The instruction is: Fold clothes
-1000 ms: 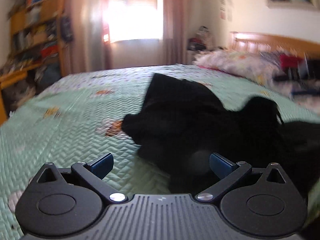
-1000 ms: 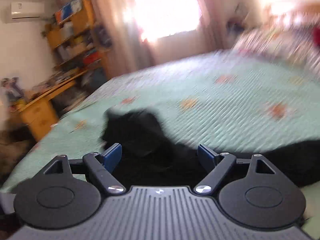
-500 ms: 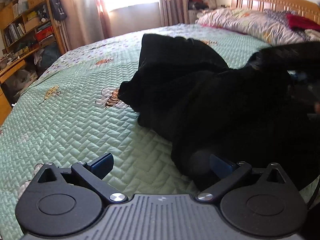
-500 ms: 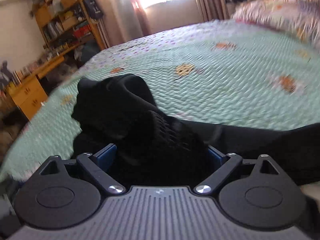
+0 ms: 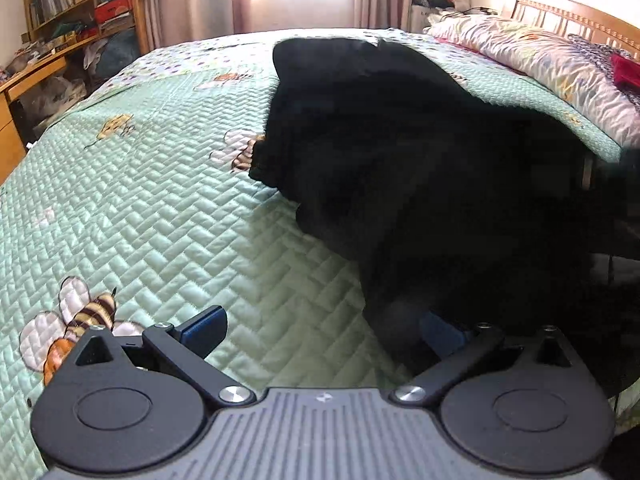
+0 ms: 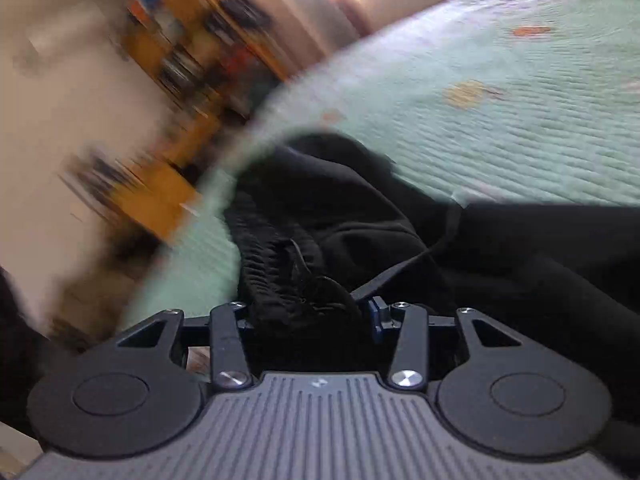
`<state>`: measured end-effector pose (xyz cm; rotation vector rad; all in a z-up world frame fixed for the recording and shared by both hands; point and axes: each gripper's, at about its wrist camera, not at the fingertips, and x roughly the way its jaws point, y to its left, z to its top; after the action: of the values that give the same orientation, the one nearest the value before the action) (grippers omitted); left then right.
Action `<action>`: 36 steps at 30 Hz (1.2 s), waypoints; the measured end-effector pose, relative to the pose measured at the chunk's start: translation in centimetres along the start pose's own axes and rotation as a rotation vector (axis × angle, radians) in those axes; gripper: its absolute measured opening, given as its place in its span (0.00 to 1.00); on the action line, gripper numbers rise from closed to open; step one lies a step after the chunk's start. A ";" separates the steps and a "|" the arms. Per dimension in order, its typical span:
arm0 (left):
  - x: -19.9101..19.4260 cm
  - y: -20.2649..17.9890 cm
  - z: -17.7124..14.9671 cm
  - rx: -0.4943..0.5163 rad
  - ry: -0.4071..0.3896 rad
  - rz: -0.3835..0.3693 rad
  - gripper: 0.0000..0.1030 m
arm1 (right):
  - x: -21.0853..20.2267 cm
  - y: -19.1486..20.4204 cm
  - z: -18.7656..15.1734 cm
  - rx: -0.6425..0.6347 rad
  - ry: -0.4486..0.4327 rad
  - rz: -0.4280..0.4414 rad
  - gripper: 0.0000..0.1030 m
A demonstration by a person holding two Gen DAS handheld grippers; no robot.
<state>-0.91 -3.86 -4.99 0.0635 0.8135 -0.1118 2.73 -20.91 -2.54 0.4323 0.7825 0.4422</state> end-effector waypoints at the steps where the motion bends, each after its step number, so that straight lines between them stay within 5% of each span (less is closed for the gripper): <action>1: -0.1 -0.4 0.0 0.018 -0.012 -0.008 0.99 | -0.4 0.2 -0.4 -0.021 -0.006 -0.042 0.47; 7: -0.2 -3.7 0.2 0.156 -0.105 0.029 0.99 | -4.8 3.4 0.0 -0.209 -0.118 -0.187 0.62; 11: -0.2 -4.3 0.2 0.159 -0.129 0.024 0.99 | -5.9 8.2 2.5 -0.463 -0.217 -0.175 0.87; 20: -0.3 -3.4 -0.6 0.133 -0.126 -0.004 0.99 | 8.5 13.5 4.4 -1.010 -0.038 -0.283 0.84; 24: 0.0 -3.2 -0.7 0.138 -0.131 -0.012 0.99 | 11.5 13.4 3.7 -1.095 0.003 -0.335 0.83; 29: 0.5 -2.6 -0.6 0.117 -0.123 -0.033 0.99 | 10.8 13.1 4.7 -1.077 -0.119 -0.459 0.80; 35: 0.8 -2.9 -0.7 0.130 -0.122 -0.022 0.99 | 14.4 11.9 5.0 -1.124 0.002 -0.537 0.79; 36: 0.9 -2.9 -0.7 0.136 -0.122 -0.019 0.99 | 15.1 11.7 4.9 -1.130 0.013 -0.543 0.74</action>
<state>-1.18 -6.72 -6.15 0.1761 0.6840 -0.1872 13.38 -4.28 -1.91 -0.8210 0.5221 0.3097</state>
